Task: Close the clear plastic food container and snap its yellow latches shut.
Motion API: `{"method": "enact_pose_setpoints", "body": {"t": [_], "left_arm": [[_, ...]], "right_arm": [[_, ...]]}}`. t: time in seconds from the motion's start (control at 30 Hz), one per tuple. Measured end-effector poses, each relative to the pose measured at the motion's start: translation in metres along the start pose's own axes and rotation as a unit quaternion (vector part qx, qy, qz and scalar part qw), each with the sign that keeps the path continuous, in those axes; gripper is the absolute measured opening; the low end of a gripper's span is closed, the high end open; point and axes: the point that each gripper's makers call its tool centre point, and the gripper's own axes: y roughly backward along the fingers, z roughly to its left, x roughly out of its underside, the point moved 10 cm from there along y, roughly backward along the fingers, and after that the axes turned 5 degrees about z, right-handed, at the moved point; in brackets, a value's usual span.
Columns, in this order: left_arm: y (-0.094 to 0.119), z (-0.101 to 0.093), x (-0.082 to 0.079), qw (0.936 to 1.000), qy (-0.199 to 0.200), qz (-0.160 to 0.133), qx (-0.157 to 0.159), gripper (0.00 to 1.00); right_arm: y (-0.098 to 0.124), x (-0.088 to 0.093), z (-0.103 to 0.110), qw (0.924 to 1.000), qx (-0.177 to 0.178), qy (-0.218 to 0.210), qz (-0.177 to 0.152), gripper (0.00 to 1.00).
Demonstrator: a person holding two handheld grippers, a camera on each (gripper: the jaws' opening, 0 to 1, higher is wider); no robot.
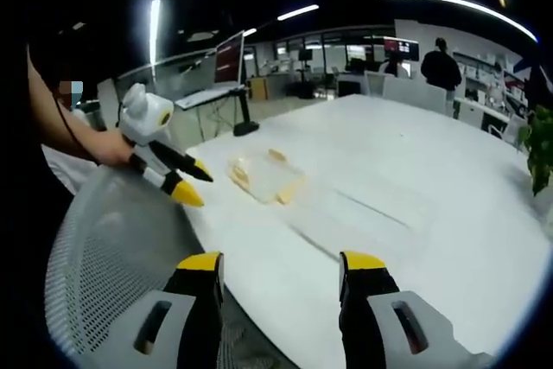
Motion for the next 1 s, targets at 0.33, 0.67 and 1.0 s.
{"method": "enact_pose_setpoints", "body": {"t": [0.33, 0.67, 1.0], "left_arm": [[0.004, 0.0, -0.002, 0.9996, 0.01, -0.022, 0.012, 0.46], [0.012, 0.0, -0.015, 0.9971, -0.007, -0.07, 0.028, 0.4], [0.017, 0.004, -0.015, 0.9955, 0.005, -0.061, 0.072, 0.49]], "right_arm": [[-0.002, -0.001, 0.0, 0.9999, -0.009, 0.008, -0.004, 0.51], [0.005, -0.011, -0.006, 0.9999, 0.014, 0.003, -0.006, 0.5], [0.011, -0.036, 0.0, 0.9989, 0.033, -0.01, -0.031, 0.5]]}}
